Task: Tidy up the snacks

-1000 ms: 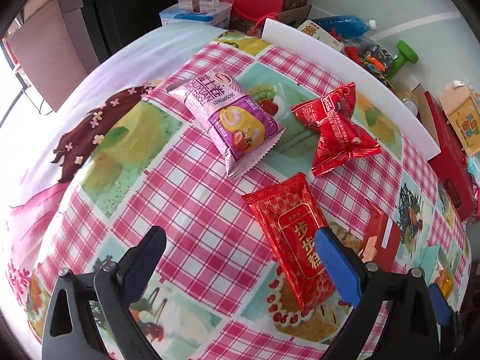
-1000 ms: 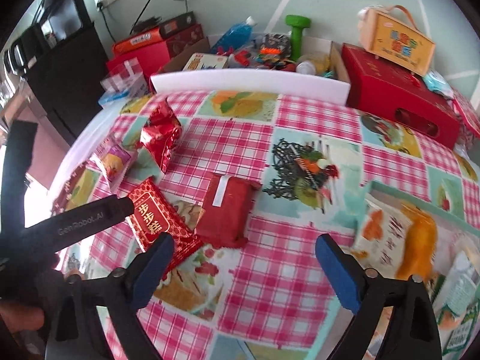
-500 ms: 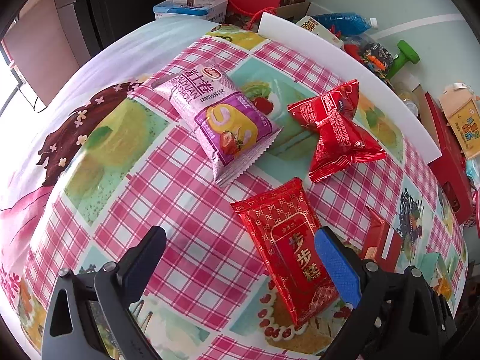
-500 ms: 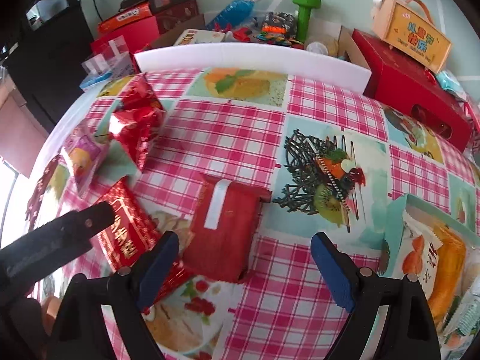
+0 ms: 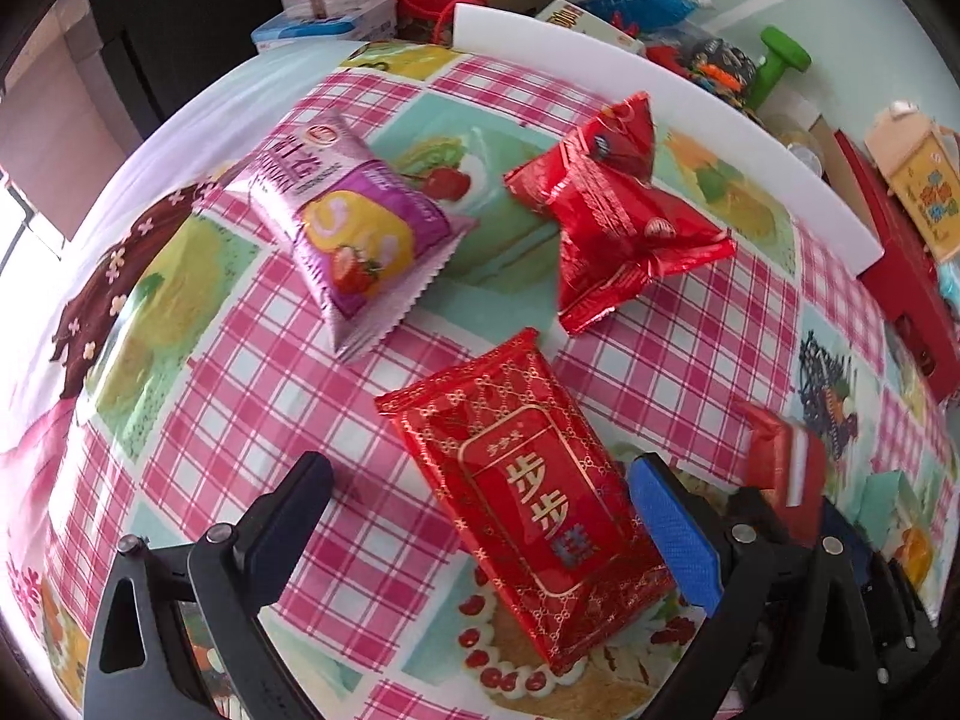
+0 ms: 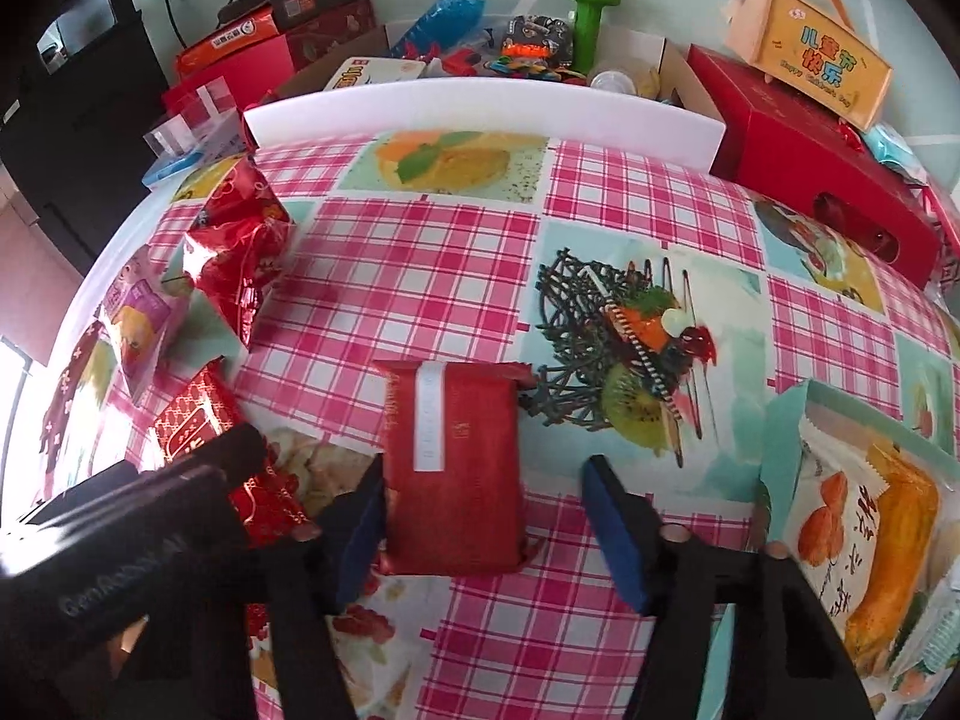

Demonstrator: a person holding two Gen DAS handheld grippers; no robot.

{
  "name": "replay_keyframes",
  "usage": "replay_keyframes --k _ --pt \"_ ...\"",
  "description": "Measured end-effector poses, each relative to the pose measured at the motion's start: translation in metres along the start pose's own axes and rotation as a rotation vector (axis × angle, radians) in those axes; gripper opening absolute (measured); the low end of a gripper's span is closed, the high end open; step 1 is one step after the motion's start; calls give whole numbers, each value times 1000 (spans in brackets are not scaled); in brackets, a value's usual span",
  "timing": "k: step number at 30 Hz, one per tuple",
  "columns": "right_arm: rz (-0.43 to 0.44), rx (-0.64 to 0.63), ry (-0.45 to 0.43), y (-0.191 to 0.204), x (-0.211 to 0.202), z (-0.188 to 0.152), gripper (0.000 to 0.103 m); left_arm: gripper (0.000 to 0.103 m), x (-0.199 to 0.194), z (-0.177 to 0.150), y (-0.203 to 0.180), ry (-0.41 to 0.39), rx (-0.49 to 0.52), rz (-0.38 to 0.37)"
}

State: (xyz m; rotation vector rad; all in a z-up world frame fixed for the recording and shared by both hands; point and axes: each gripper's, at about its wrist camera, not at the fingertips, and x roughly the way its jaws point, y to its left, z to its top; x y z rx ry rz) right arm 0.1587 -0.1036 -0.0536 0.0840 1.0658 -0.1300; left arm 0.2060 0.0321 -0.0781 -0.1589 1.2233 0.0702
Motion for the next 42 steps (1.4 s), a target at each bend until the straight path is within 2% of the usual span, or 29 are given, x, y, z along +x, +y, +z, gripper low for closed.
replay_keyframes --k 3,6,13,21,22,25,26,35,42 --pt "-18 -4 -4 -4 -1 -1 45 99 3 1 -9 -1 11 13" --pt "-30 -5 0 -7 -2 -3 42 99 3 2 -11 3 12 8" --pt "-43 23 20 -13 -9 -19 42 99 3 -1 1 13 19 14" --pt "-31 68 37 -21 -17 -34 42 99 4 -13 -18 13 85 33" --pt "-32 73 39 -22 -17 -34 42 96 4 -14 -21 9 88 31" --pt "-32 89 44 -24 -18 -36 42 78 1 -18 -30 -10 109 29" --pt "-32 94 46 -24 -18 -37 42 76 0 -19 -33 -11 118 26" --pt "-20 108 60 -24 -22 -48 42 63 -8 -35 -45 3 171 -6" --pt "-5 124 69 -27 -31 -64 42 61 -24 -56 -46 18 164 -28"
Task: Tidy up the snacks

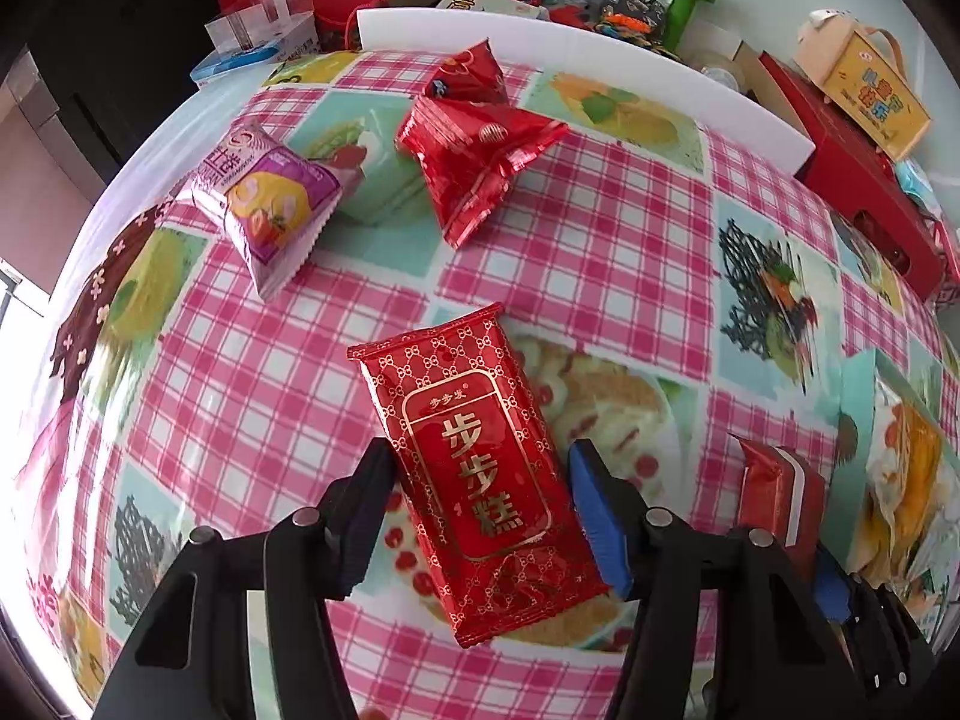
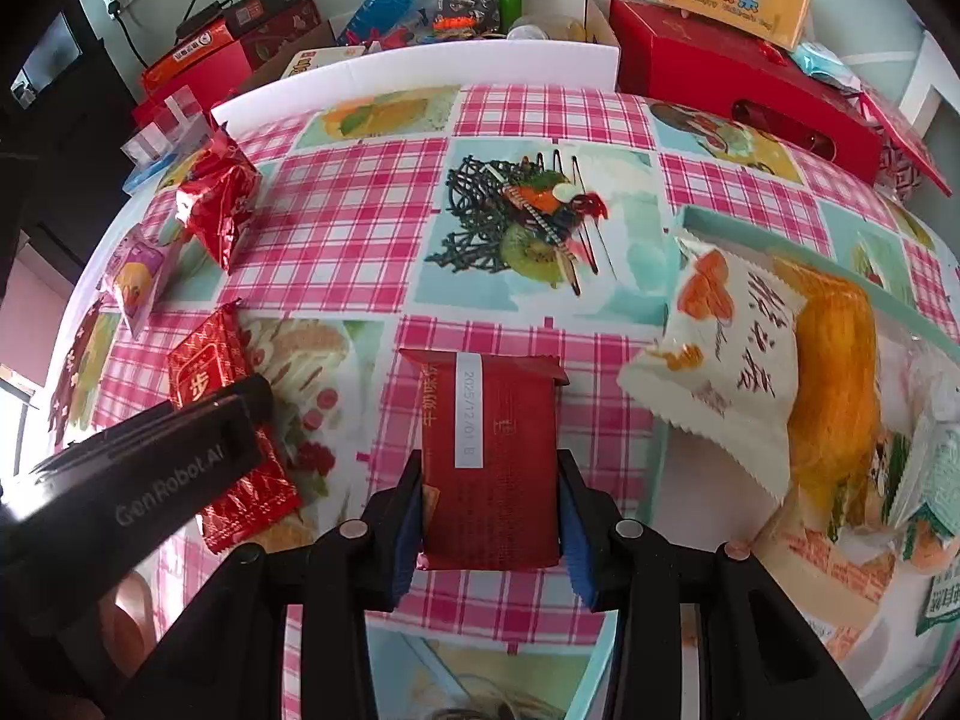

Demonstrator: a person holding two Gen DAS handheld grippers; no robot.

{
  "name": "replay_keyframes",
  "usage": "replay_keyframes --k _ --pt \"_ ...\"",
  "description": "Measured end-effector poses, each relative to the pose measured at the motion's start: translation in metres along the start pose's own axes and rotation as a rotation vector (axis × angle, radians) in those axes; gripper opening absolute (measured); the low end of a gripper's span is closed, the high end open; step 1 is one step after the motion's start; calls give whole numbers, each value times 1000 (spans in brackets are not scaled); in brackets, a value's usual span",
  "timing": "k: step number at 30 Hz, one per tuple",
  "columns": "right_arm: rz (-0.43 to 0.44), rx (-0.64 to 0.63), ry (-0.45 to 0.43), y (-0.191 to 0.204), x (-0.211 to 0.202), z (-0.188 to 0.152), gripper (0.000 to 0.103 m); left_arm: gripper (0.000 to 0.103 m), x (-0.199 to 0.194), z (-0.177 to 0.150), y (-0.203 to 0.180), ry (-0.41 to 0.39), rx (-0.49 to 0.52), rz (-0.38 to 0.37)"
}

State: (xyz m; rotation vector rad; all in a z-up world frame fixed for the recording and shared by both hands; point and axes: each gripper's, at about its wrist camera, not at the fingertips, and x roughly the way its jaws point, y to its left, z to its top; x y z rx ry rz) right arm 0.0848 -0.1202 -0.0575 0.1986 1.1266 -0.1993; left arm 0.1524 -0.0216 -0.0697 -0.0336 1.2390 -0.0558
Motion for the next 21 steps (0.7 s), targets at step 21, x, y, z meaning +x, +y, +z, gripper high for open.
replay_keyframes --k 21 --pt "91 39 -40 -23 -47 -21 42 47 -43 -25 14 -34 -76 -81"
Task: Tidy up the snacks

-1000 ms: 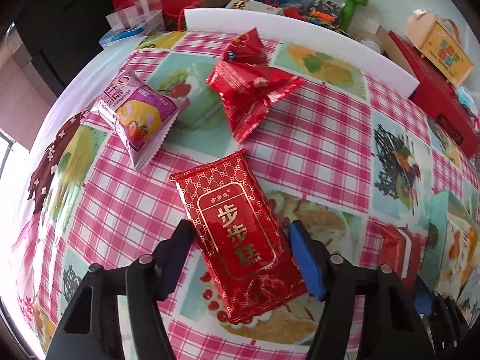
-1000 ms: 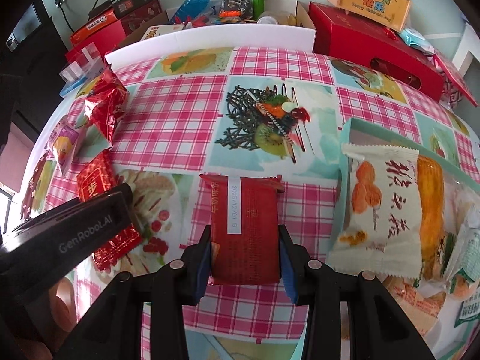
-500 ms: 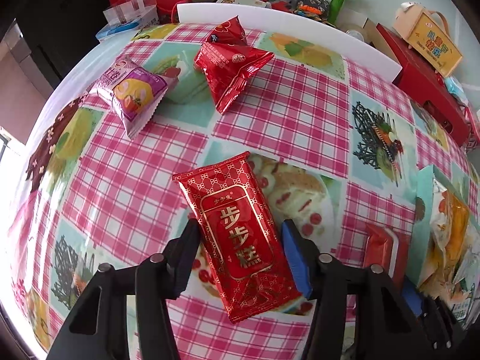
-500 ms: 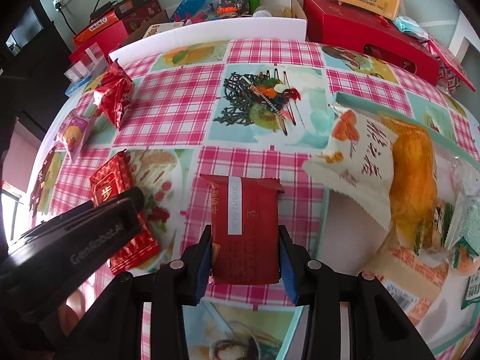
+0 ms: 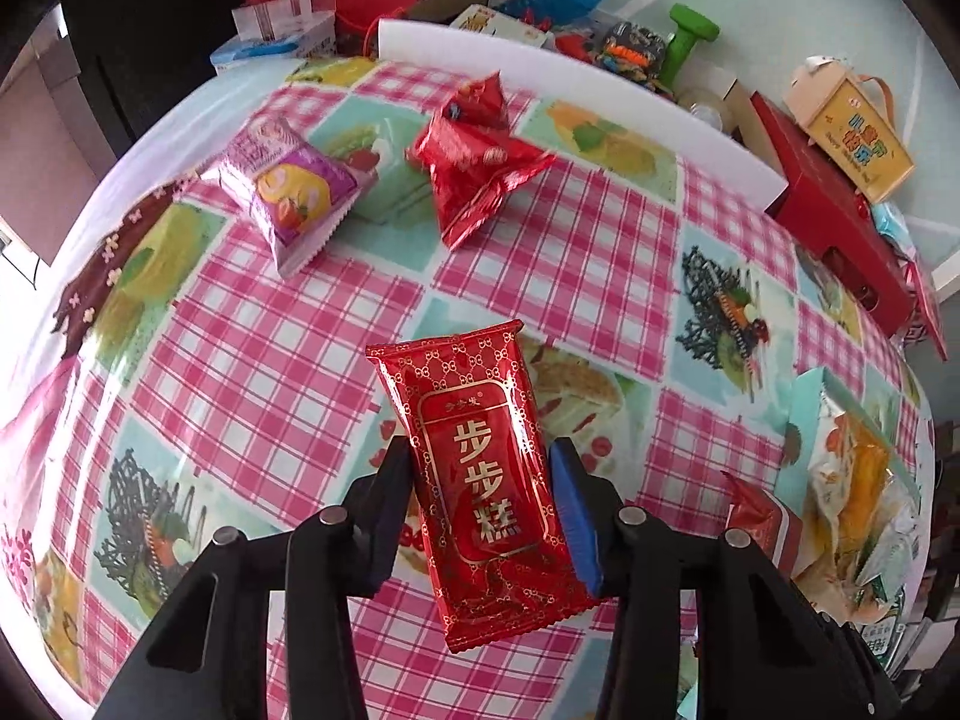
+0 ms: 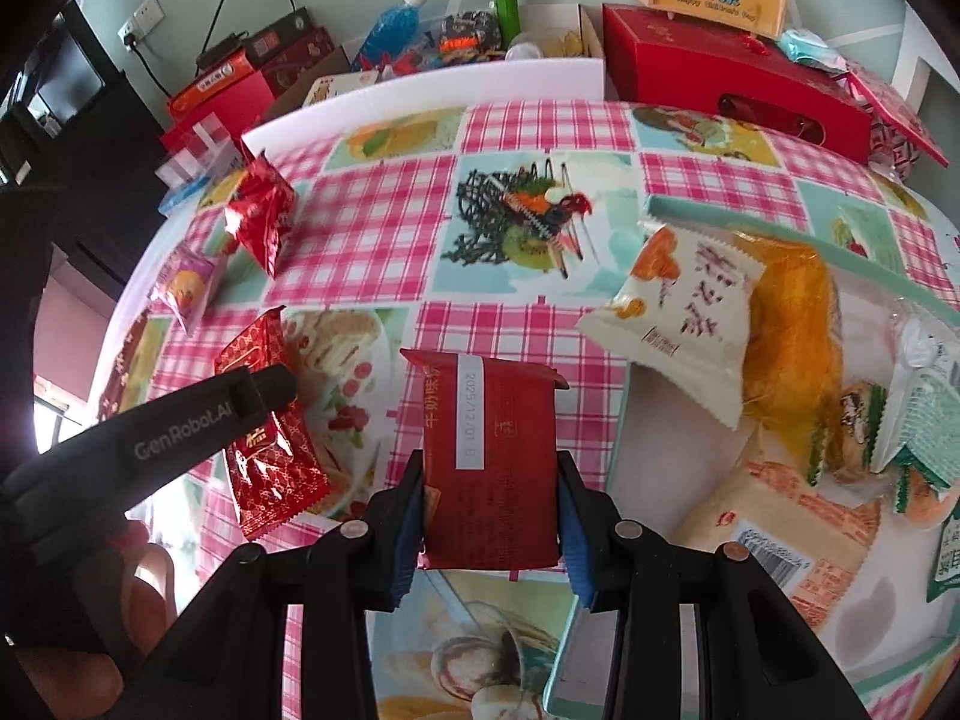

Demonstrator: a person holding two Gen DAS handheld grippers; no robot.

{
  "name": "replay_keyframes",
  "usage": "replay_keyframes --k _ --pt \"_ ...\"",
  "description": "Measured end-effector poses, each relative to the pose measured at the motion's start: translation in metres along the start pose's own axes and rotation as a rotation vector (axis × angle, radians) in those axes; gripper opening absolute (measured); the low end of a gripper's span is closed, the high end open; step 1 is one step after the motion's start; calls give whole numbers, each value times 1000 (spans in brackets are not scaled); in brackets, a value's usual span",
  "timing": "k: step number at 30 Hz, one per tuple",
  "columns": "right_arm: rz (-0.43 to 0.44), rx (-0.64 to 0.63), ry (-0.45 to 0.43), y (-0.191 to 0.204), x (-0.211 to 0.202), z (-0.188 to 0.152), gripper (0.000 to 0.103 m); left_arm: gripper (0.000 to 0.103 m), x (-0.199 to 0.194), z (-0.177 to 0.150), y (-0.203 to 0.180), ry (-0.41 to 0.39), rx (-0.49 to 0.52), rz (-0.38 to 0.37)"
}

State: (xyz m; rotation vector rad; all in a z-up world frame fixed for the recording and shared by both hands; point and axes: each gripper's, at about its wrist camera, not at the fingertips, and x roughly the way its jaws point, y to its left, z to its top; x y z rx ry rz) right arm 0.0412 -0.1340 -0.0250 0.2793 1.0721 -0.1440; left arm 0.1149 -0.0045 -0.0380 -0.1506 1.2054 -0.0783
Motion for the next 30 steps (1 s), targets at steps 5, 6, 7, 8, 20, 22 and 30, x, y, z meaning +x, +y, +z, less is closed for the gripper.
replay_keyframes --k 5,6,7,8,20,22,30 --pt "5 6 -38 3 -13 8 42 47 -24 3 1 -48 19 -13" --pt "4 7 -43 3 -15 9 42 47 -30 2 -1 -62 27 -18" --pt "2 9 -49 2 -18 9 42 47 -34 3 -3 -70 32 -22" --pt "1 10 -54 1 -21 10 42 47 -39 3 -5 -79 38 -28" --pt "-55 108 -132 -49 -69 7 42 47 -64 5 -57 -117 164 -136" --pt "-79 141 -147 -64 -77 5 42 48 -67 0 -69 -116 195 -162" --pt "-173 252 -186 -115 -104 -12 42 47 -72 -24 -114 -88 318 -227"
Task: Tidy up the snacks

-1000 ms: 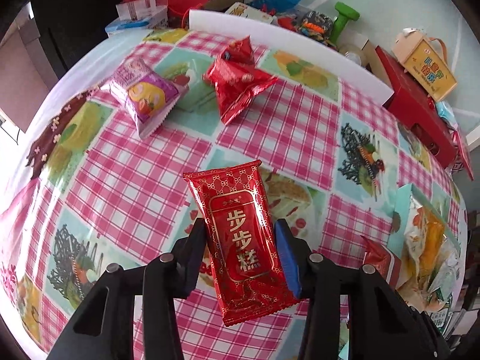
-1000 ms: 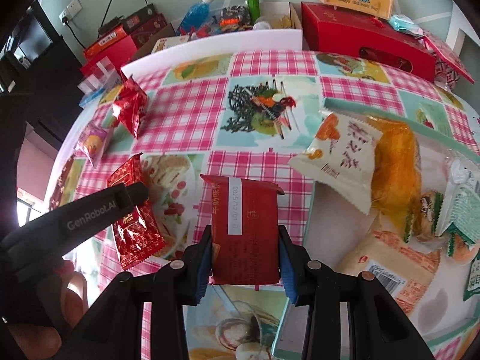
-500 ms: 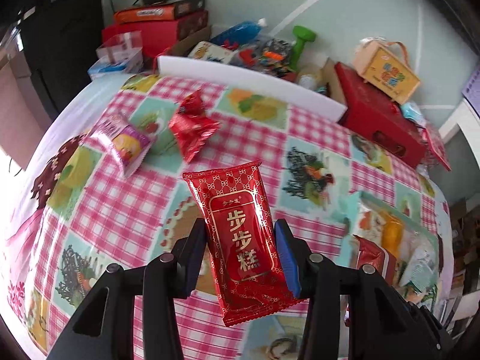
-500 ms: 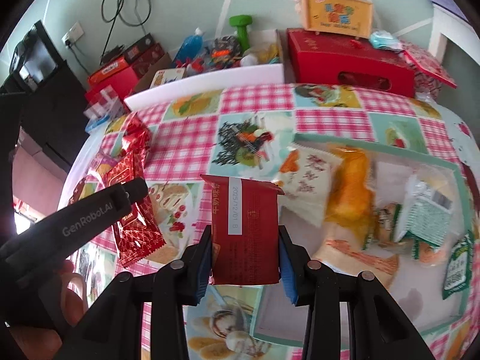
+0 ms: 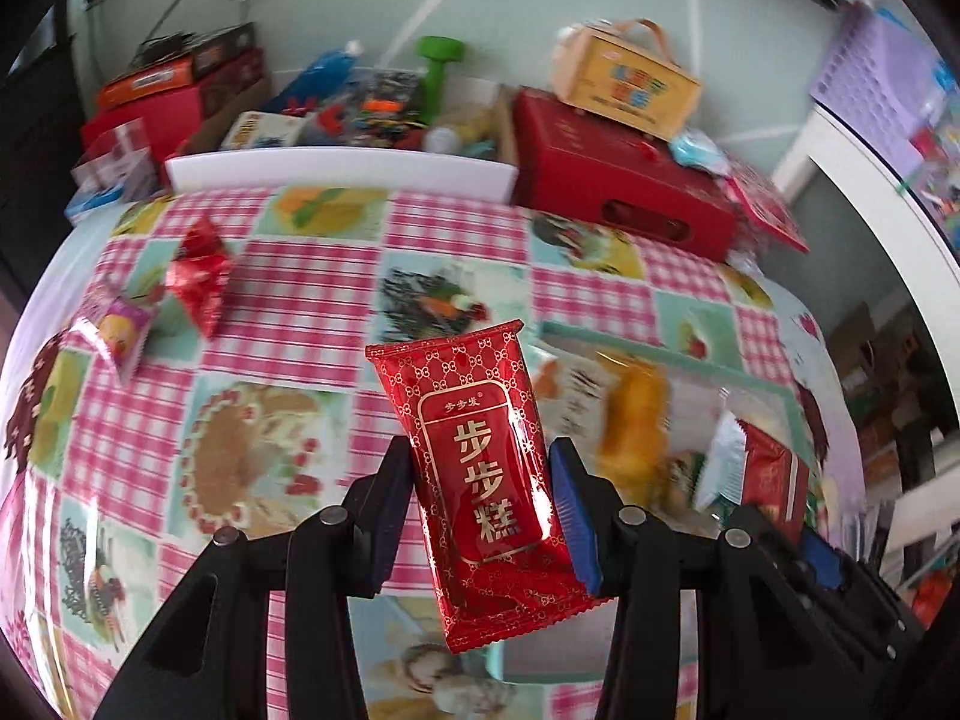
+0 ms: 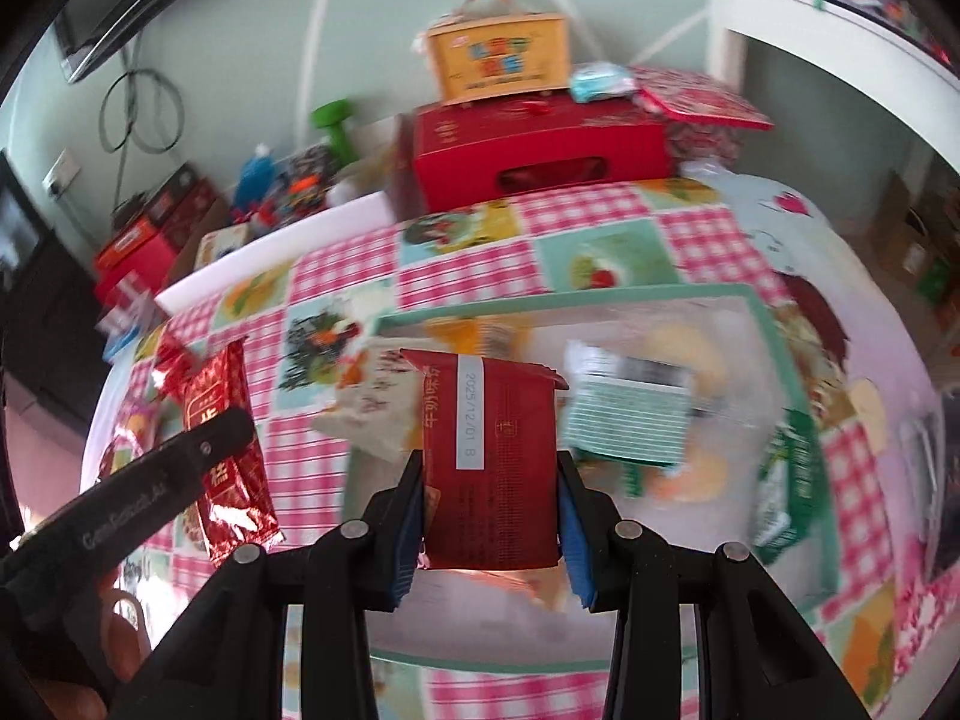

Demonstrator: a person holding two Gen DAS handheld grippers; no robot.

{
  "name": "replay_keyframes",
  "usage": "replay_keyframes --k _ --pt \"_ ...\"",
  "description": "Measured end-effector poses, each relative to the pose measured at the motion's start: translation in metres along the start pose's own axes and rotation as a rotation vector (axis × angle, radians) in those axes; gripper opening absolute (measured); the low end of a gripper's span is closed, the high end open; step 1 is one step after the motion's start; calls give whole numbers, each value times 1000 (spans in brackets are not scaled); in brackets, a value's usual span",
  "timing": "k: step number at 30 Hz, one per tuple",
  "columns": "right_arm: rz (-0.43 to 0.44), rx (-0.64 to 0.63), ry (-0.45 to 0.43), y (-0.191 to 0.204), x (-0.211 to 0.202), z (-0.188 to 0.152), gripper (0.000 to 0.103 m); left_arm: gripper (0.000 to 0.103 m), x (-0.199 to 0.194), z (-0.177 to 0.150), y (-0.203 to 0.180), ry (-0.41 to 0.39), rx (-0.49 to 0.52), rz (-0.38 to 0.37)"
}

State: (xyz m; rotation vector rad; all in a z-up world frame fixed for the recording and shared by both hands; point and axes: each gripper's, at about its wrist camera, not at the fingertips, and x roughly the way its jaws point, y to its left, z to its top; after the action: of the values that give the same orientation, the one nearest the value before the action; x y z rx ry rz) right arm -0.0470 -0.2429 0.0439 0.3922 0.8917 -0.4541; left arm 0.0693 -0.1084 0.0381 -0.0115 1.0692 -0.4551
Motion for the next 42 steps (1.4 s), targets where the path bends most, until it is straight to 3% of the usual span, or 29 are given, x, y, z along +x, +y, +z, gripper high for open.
replay_keyframes --k 9,16,23,42 --pt "-40 68 -17 -40 -13 -7 42 48 3 -15 -36 22 91 -16" --pt "-62 78 40 -55 -4 -26 42 48 19 -34 -48 81 126 -10" --pt "-62 83 67 -58 6 -29 42 48 31 -51 -57 126 164 21" --pt "-90 86 141 -61 29 -34 42 48 44 -54 -58 155 194 61"
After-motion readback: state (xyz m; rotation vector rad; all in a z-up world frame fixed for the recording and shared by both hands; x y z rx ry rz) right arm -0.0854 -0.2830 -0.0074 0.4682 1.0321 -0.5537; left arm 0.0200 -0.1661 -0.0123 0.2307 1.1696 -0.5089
